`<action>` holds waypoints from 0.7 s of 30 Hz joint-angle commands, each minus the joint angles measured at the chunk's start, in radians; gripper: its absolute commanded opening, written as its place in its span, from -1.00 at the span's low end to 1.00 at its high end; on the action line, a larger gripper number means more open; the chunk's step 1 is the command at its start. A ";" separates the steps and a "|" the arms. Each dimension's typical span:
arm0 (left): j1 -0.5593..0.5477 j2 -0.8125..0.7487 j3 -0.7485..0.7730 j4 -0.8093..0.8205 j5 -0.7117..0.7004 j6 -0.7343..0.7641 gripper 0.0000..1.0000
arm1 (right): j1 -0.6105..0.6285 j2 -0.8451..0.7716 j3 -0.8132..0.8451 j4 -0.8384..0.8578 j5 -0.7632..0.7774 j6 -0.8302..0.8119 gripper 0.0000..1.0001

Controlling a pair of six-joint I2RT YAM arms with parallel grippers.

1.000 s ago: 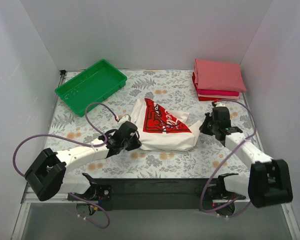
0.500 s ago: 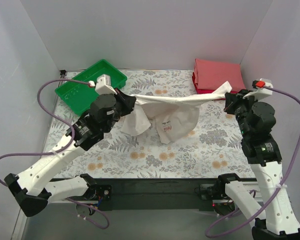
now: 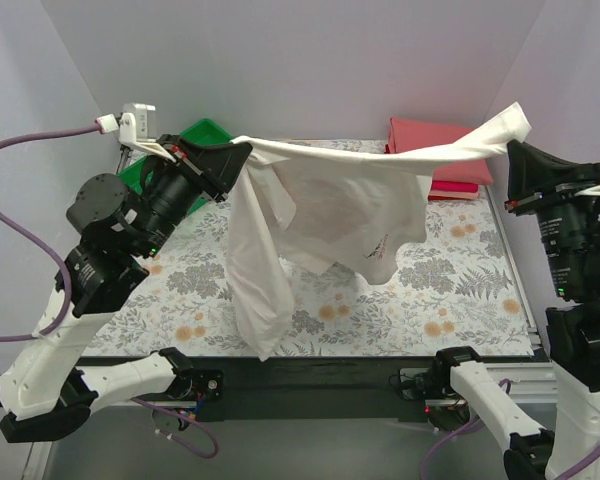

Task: Fold and stack the t-shirts
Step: Flatten the tshirt out

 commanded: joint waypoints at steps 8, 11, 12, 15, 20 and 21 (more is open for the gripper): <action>0.000 0.135 0.098 0.070 -0.190 0.200 -1.00 | -0.002 0.176 0.168 0.017 0.000 -0.101 -0.97; 0.028 0.243 0.099 0.104 -0.273 0.246 -1.00 | -0.002 0.263 0.156 0.067 0.017 -0.136 -0.97; 0.102 0.271 0.127 0.095 -0.227 0.240 -1.00 | -0.002 0.286 0.151 0.084 0.021 -0.145 -0.97; 0.318 0.383 0.179 0.069 0.064 0.131 -1.00 | -0.002 0.381 0.142 0.173 0.024 -0.180 -0.97; 0.370 0.519 0.398 0.104 0.184 0.220 -1.00 | -0.002 0.556 0.360 0.230 0.072 -0.246 -0.97; 0.385 0.535 0.453 0.098 0.202 0.215 -1.00 | -0.002 0.573 0.398 0.228 0.078 -0.250 -0.97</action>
